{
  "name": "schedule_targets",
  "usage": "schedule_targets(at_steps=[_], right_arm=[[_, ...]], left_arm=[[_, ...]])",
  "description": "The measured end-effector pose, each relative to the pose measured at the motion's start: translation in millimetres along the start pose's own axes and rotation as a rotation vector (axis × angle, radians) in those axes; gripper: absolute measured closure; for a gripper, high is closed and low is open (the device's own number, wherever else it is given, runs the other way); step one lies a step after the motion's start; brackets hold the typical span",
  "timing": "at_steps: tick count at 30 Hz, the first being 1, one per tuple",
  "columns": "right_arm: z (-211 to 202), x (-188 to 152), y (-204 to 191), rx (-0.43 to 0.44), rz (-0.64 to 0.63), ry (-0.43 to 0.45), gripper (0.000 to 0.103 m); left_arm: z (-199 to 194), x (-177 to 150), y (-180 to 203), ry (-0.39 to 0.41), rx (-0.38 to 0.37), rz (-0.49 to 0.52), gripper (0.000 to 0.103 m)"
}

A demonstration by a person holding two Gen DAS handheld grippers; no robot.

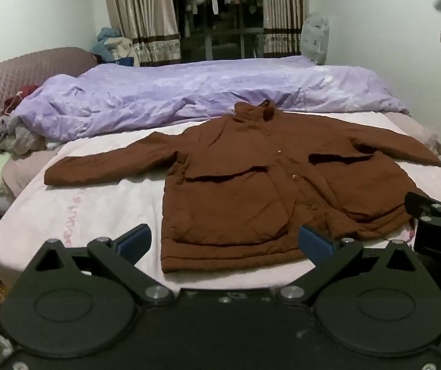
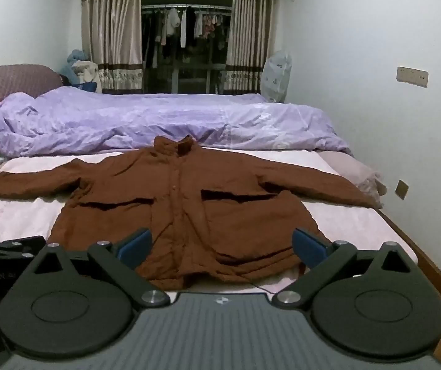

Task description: Fold large clothes

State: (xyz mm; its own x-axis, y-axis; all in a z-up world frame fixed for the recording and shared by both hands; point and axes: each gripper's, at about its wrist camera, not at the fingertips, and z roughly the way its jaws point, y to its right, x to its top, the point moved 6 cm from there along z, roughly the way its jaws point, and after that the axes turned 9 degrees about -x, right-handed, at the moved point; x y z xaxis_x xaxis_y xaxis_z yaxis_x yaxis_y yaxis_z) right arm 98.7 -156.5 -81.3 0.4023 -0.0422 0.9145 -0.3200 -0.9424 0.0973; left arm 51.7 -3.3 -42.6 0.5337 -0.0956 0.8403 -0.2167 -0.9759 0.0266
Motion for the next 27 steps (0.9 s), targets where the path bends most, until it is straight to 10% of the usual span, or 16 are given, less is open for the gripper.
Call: schedule_targets(at_steps=[27], right_arm=[[-1,-12,-3,0.058,0.050,-0.016,0.000]], left_arm=[[-3,-6,-2,0.027,-0.031,-0.006,0.000]])
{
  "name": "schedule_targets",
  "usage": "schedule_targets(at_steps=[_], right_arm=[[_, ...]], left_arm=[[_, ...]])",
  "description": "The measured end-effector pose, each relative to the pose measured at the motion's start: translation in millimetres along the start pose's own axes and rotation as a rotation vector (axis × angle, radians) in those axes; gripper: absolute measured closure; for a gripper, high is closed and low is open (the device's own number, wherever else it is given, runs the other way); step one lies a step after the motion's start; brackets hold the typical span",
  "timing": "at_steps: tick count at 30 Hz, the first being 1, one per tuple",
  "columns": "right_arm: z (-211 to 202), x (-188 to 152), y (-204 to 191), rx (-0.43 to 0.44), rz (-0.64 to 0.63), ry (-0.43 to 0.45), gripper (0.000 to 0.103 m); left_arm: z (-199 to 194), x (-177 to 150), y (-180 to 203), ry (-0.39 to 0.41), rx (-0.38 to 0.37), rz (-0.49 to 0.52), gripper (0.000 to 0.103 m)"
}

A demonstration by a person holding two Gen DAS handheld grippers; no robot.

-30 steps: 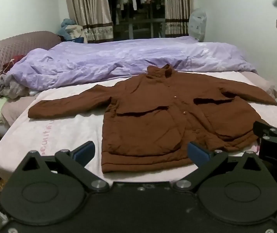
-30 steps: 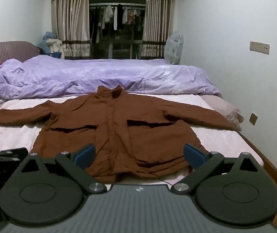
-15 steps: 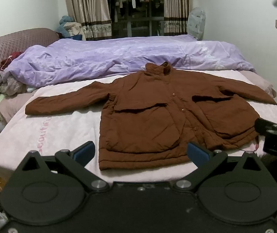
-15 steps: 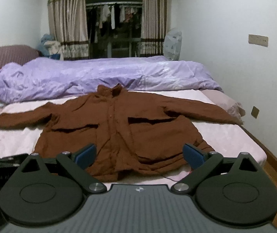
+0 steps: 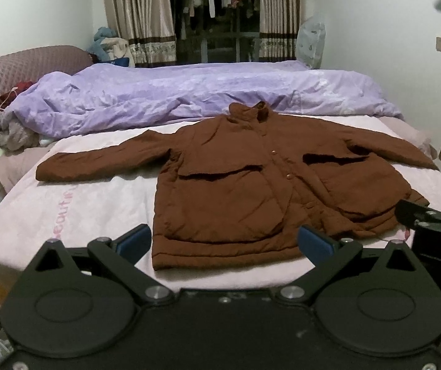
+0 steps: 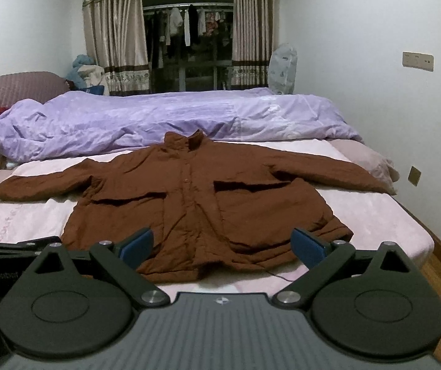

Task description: Fold large clothes

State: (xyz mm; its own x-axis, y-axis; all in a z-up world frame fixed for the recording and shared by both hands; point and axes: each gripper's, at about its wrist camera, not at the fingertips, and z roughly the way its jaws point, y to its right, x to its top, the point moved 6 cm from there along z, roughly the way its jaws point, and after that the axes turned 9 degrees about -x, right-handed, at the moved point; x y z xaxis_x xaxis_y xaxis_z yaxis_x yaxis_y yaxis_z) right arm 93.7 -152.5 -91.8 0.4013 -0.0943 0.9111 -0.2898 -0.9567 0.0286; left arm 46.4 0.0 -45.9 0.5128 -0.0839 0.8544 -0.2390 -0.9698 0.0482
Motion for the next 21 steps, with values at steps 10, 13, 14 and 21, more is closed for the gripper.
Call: schedule_targets(at_steps=[10,13,14,21], right_arm=[[0.1,-0.3,-0.1,0.001,0.002,-0.002,0.000],[0.1,-0.9,-0.4,0.002,0.001,-0.002,0.000],[-0.2,-1.0,-0.5,0.002,0.000,-0.002,0.000],[3.1,-4.3,-2.7,0.005,-0.014,-0.007,0.000]], left_arm=[[-2.1,-1.2,1.0,0.011,0.005,0.002,0.000],[-1.3,-1.3,0.1,0.014,0.013,0.001,0.000],[-0.7,-1.5,0.1,0.011,0.013,0.001,0.000],[1.0,-2.2,1.7,0.010,0.013,-0.003,0.000]])
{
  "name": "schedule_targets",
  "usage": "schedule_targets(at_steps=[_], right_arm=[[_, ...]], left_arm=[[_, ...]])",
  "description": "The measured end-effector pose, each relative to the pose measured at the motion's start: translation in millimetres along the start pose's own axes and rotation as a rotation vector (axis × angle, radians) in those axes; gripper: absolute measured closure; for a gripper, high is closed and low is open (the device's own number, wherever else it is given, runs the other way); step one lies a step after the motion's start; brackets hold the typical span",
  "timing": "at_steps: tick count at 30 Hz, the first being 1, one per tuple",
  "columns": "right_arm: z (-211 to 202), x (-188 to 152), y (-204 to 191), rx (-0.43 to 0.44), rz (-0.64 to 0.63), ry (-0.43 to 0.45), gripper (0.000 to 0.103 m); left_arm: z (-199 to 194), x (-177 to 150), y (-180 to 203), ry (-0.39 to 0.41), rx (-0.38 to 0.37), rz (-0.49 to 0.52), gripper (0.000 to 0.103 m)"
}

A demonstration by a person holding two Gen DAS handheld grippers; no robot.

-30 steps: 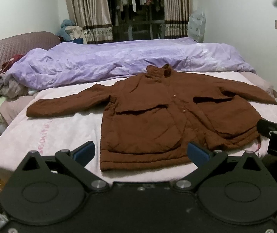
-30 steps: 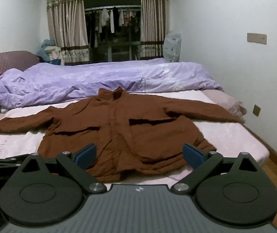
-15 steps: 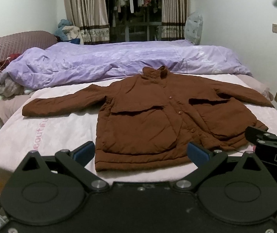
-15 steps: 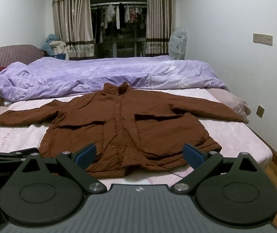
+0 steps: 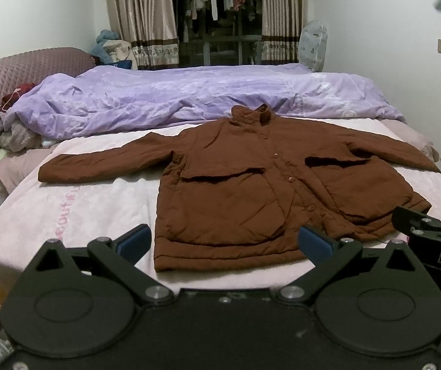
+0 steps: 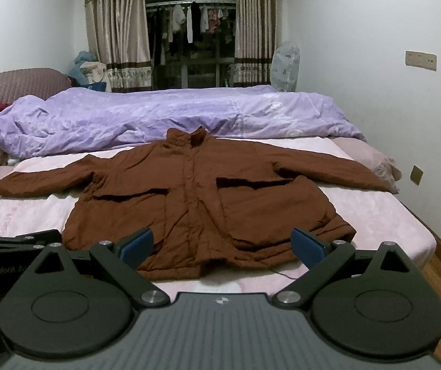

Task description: Fold large clothes

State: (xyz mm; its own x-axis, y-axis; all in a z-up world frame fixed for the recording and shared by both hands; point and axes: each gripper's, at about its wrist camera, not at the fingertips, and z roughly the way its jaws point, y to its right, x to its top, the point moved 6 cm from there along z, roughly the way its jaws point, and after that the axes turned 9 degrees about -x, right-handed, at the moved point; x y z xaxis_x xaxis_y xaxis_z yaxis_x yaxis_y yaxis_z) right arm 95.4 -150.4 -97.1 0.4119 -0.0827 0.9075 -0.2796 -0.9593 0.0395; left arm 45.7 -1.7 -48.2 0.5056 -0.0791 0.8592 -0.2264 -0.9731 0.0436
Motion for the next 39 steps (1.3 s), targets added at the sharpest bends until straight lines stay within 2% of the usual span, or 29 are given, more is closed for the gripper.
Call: schedule_targets(at_steps=[26,29,31,33,35,37,39], right_arm=[[3,-8,-4,0.004,-0.001,-0.013,0.000],[7,-7,-4,0.004,-0.001,-0.009,0.000],[12,-5,-3,-0.002,0.002,0.009,0.000],[29,-1,-1,-0.016,-0.011,-0.003,0.000],[46,4,2,-0.035,-0.035,0.015,0.000],[71,8,11,-0.069,-0.060,0.004,0.000],[96,11,20,-0.091,-0.072,-0.030,0.000]], left_arm=[[6,-5,-2,-0.007,0.015,-0.012,0.000],[8,-5,-4,-0.011,0.005,-0.017,0.000],[13,-3,-9,-0.008,-0.029,-0.033,0.000],[20,1,-19,0.019,-0.025,-0.016,0.000],[36,7,-39,0.029,0.049,-0.014,0.000],[60,13,-74,0.016,0.110,-0.066,0.000],[90,18,-119,-0.013,0.133,-0.165,0.000]])
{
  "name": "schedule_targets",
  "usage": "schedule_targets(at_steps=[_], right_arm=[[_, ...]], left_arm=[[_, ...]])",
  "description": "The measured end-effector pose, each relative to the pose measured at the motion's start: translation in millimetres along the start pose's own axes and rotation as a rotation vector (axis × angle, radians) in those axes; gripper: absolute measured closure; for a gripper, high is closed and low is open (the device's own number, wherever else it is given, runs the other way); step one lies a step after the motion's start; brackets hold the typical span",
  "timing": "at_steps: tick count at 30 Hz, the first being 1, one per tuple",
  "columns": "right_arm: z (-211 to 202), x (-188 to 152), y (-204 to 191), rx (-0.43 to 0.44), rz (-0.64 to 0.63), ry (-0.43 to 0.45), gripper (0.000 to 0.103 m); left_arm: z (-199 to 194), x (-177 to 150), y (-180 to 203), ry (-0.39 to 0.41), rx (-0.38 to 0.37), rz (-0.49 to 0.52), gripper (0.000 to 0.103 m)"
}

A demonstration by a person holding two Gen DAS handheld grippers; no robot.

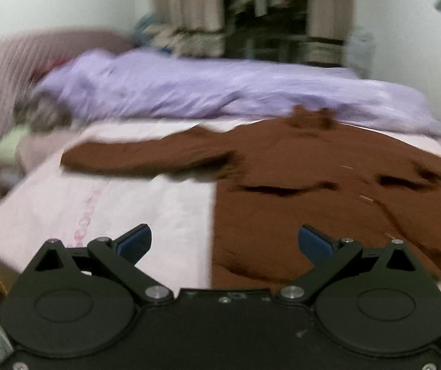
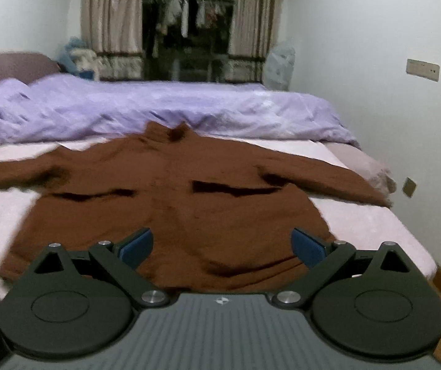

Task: Fold large clothes
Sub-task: 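Move the left gripper to the cuff of the jacket sleeve, then grasp the sleeve cuff with the left gripper, fold it across the body, release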

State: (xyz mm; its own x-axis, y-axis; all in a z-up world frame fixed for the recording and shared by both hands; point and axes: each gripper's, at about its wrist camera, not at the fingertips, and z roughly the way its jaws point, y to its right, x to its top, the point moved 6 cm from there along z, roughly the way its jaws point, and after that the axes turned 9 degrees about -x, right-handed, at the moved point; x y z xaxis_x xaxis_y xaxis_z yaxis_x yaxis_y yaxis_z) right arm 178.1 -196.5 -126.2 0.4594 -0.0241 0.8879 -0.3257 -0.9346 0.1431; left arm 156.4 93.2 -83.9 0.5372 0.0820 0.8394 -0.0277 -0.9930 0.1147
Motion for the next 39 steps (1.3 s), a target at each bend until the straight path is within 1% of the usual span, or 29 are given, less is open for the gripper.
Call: schedule_targets(at_steps=[1,3,7,8,9,10,11,12,13,15,17,19,21,22,23,24,25,27,28,29,30,31,32,33,34,35,36,39], right_arm=[[14,1,4,-0.006,-0.006,-0.019,0.000],[39,5,11,-0.027,-0.010,-0.043,0.000],[78,14,18,-0.063,-0.039,-0.065,0.000],[85,16,19,-0.066,-0.043,-0.071,0.000],[94,18,19,-0.066,-0.043,-0.084,0.000],[103,21,21,-0.059,-0.040,-0.099,0.000],[110,22,21,-0.048,-0.032,-0.118,0.000],[118,24,23,-0.039,-0.023,-0.127,0.000],[124,25,24,-0.029,-0.015,-0.130,0.000],[138,27,24,-0.028,-0.021,-0.138,0.000],[150,28,22,-0.055,-0.042,-0.140,0.000],[157,31,21,-0.080,-0.063,-0.145,0.000],[163,32,20,-0.021,-0.064,-0.170,0.000],[166,33,21,0.007,-0.048,-0.181,0.003],[169,32,23,0.024,-0.028,-0.189,0.003],[173,32,26,0.022,-0.017,-0.196,0.003],[176,31,28,0.010,-0.016,-0.204,0.003],[187,31,31,-0.024,-0.025,-0.218,0.003],[191,31,33,-0.033,-0.025,-0.221,0.004],[194,31,35,-0.038,-0.023,-0.225,0.007],[196,31,36,-0.031,-0.018,-0.231,0.009],[197,32,38,-0.017,-0.009,-0.235,0.011],[198,32,38,-0.004,-0.002,-0.235,0.011],[199,34,40,0.005,0.004,-0.232,0.011],[200,35,41,0.006,0.006,-0.227,0.011],[200,37,42,0.006,0.002,-0.220,0.011],[200,40,44,0.006,-0.003,-0.212,0.011],[199,47,51,-0.004,-0.006,-0.186,0.011]], left_arm=[[17,6,-20,-0.015,0.013,-0.044,0.000],[51,19,-66,-0.036,0.074,-0.106,0.000],[104,50,-165,-0.022,0.241,-0.196,0.000],[119,58,-192,-0.035,0.273,-0.232,0.000],[136,64,-224,-0.068,0.328,-0.298,0.000],[148,67,-248,-0.099,0.368,-0.354,0.002],[158,72,-270,-0.110,0.390,-0.402,0.002],[169,77,-292,-0.112,0.390,-0.446,0.002],[180,81,-306,-0.114,0.386,-0.477,0.002],[201,91,-331,-0.113,0.376,-0.506,0.001],[223,101,-347,-0.121,0.372,-0.525,0.001],[240,109,-363,-0.119,0.374,-0.569,0.001],[253,107,-372,-0.118,0.341,-0.632,0.001],[263,105,-378,-0.133,0.334,-0.663,0.003],[267,109,-378,-0.112,0.380,-0.637,0.004],[273,112,-379,-0.118,0.407,-0.612,0.004],[279,112,-380,-0.134,0.415,-0.602,0.004],[286,115,-377,-0.133,0.452,-0.552,0.006],[288,116,-374,-0.130,0.472,-0.522,0.022],[283,116,-370,-0.111,0.487,-0.498,0.057],[285,120,-363,-0.096,0.454,-0.479,0.071],[285,123,-356,-0.105,0.438,-0.458,0.084],[286,128,-351,-0.119,0.463,-0.422,0.090],[288,131,-346,-0.134,0.474,-0.399,0.092],[287,134,-343,-0.142,0.483,-0.400,0.094],[284,137,-340,-0.145,0.474,-0.415,0.095],[280,143,-334,-0.132,0.453,-0.421,0.095],[264,166,-301,-0.064,0.367,-0.392,0.095]])
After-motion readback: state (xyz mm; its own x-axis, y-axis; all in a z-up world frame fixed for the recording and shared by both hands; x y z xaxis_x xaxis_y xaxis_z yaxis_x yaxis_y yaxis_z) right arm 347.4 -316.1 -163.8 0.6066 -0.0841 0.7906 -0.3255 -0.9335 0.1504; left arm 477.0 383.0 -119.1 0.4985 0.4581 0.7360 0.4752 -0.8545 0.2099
